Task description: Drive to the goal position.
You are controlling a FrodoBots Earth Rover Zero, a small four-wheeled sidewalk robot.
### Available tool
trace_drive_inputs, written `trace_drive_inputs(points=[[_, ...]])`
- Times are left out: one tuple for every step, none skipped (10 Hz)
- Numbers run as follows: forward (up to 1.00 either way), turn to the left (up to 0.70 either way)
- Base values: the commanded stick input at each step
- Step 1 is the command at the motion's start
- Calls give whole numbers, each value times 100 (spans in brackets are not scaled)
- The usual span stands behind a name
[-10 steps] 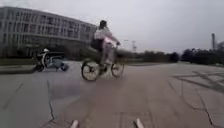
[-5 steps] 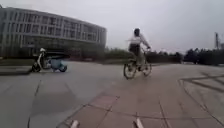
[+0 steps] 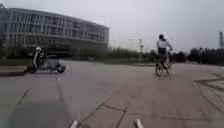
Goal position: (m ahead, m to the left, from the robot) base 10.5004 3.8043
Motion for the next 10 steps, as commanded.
trace_drive_inputs(points=[[100, 2], [100, 2], [100, 2], [100, 2], [100, 2], [100, -9], [100, -27], [100, -36], [100, -38], [100, -38]])
